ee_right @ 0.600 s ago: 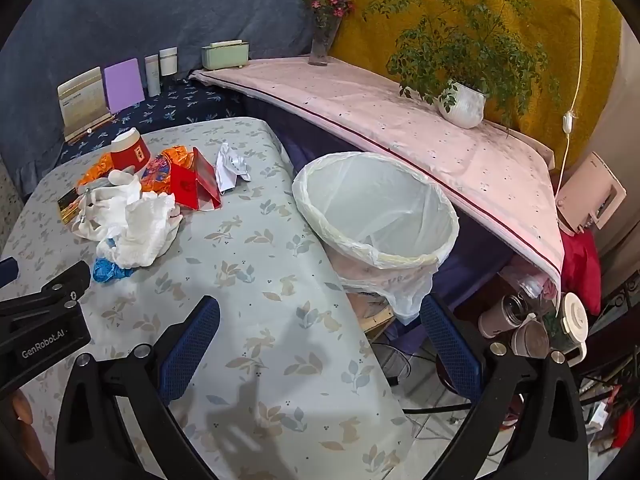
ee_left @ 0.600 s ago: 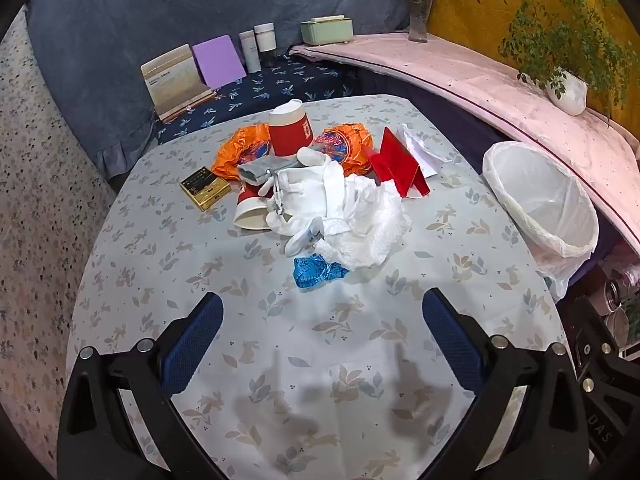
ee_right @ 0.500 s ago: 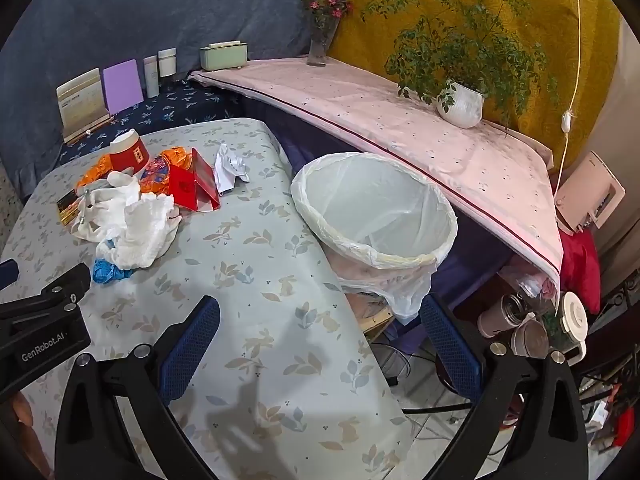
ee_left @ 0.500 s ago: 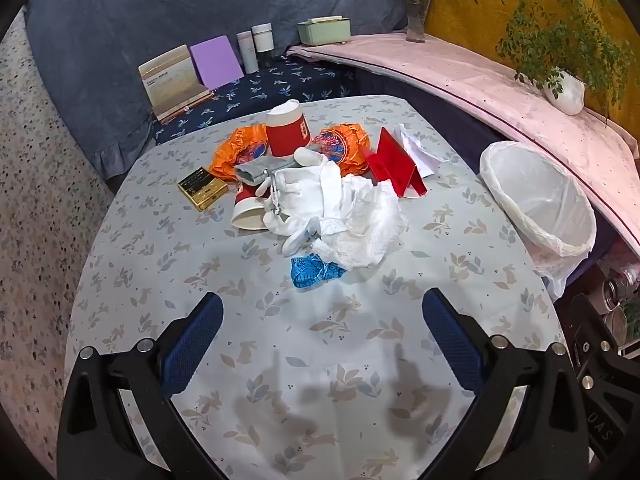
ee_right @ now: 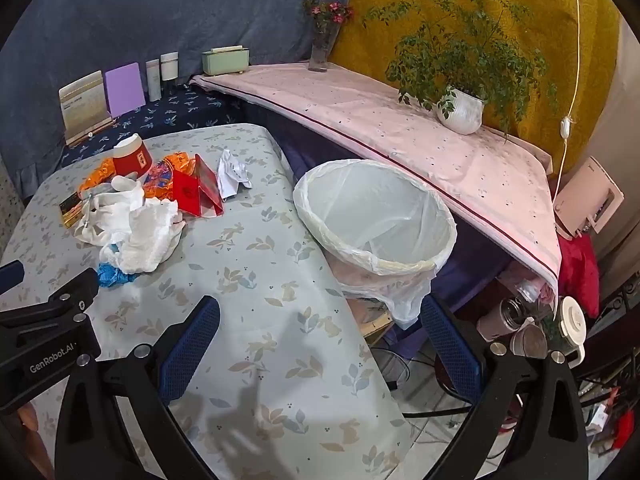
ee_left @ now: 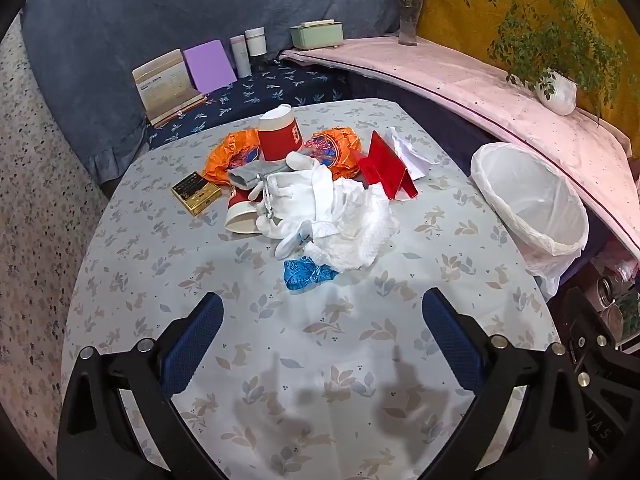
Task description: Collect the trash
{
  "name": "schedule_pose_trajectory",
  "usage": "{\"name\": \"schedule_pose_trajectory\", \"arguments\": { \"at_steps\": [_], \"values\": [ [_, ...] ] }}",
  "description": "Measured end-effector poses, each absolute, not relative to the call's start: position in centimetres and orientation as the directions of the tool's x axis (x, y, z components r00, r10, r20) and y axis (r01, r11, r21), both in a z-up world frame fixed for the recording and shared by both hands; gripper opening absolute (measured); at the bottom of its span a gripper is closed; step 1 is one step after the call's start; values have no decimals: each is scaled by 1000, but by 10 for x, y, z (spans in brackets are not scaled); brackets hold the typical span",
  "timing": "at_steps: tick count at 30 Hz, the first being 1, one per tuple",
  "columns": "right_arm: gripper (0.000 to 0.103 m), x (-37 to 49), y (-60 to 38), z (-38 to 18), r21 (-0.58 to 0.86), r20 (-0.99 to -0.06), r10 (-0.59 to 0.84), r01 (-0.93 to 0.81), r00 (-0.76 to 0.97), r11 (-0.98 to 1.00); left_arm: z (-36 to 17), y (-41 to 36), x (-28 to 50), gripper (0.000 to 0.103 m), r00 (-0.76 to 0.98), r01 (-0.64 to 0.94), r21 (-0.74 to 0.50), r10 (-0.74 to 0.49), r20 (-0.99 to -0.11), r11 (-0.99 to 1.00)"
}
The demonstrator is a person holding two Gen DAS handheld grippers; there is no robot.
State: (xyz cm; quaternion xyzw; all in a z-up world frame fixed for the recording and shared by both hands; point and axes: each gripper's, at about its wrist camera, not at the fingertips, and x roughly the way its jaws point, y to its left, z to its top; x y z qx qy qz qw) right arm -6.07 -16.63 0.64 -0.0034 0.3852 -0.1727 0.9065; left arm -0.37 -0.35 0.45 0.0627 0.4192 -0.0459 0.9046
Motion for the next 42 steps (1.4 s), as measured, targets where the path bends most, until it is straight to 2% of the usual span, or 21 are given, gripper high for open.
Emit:
{"name": "schedule_pose_trajectory", "arguments": {
  "at_steps": [42],
  "values": [
    [96,-59,-162,7,-170,-682,-343,317,646,933,1,2,-1,95,655,116,81,-15,-755,990]
  ]
}}
